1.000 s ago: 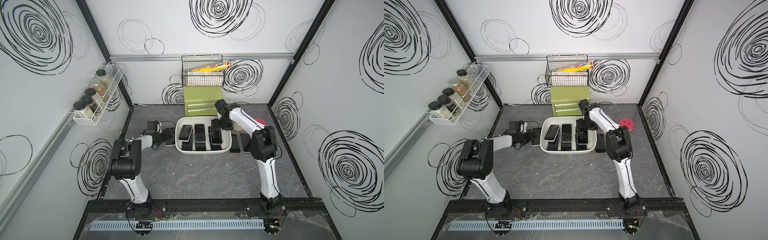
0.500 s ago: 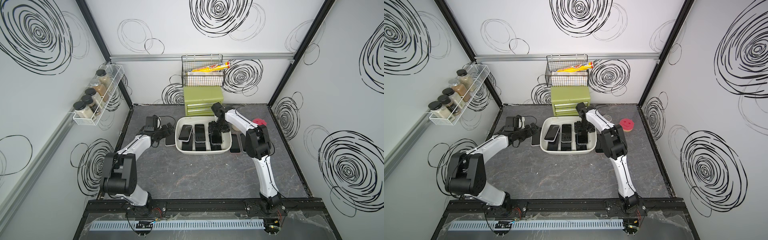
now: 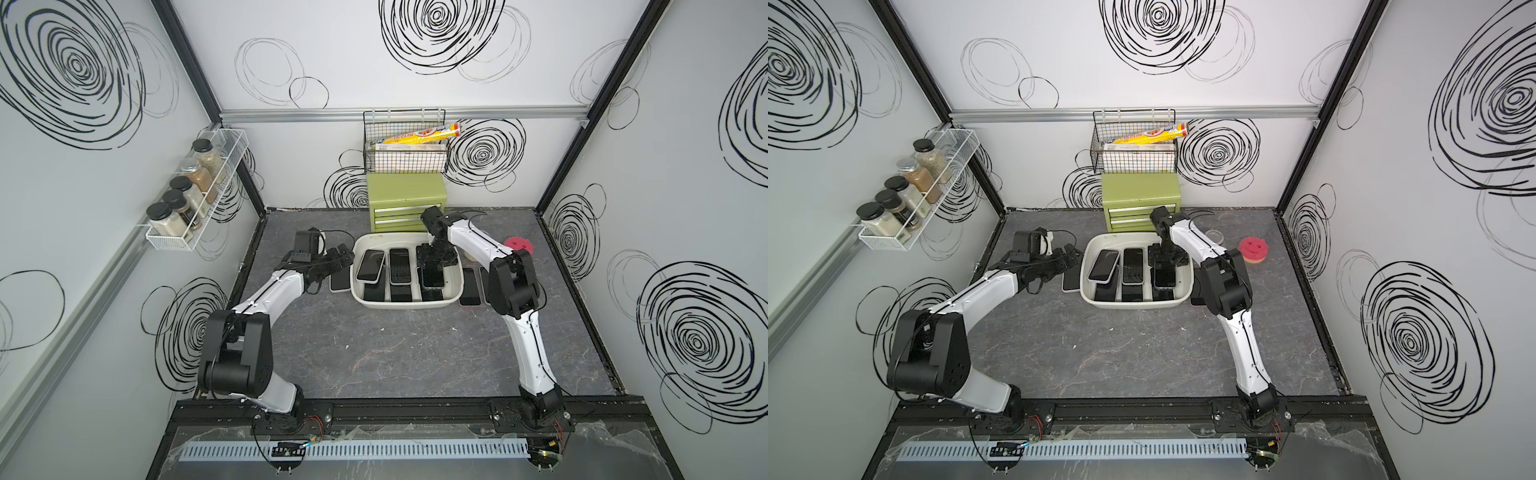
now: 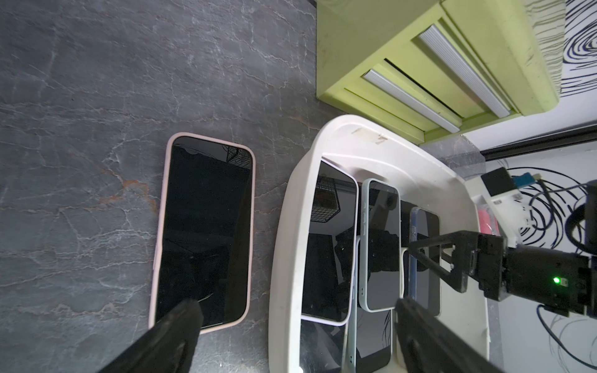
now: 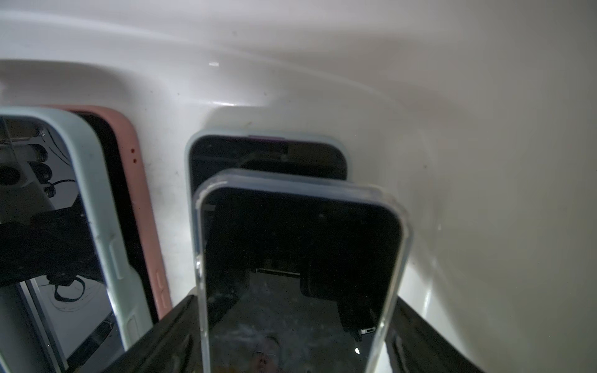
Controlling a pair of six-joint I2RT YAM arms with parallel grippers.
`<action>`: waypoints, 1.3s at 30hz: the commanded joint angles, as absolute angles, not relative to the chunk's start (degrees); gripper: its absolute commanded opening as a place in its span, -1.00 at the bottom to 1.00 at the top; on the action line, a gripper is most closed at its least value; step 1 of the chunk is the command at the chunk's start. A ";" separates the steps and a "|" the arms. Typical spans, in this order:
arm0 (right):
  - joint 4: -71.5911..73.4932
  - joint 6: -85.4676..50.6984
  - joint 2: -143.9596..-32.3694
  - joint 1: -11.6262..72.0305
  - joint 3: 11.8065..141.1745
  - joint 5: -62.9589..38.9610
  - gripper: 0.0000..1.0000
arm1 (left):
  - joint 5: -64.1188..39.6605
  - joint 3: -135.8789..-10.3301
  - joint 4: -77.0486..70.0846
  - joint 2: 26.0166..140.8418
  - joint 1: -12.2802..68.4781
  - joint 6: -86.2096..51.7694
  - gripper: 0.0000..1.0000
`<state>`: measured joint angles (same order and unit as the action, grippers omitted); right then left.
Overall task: Take the phone out of the storage box
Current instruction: Pick up the phone from the storage box.
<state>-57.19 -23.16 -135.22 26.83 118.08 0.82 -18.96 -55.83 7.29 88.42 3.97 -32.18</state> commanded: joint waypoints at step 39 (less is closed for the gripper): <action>-61.71 -22.06 -120.21 24.44 115.88 -16.99 -0.51 | -26.35 -57.10 -26.96 98.34 33.47 -46.40 0.97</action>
<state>-60.69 -21.82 -124.73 24.21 116.42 -13.74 -26.89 -55.51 -21.54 96.79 33.12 -44.69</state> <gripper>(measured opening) 0.776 0.989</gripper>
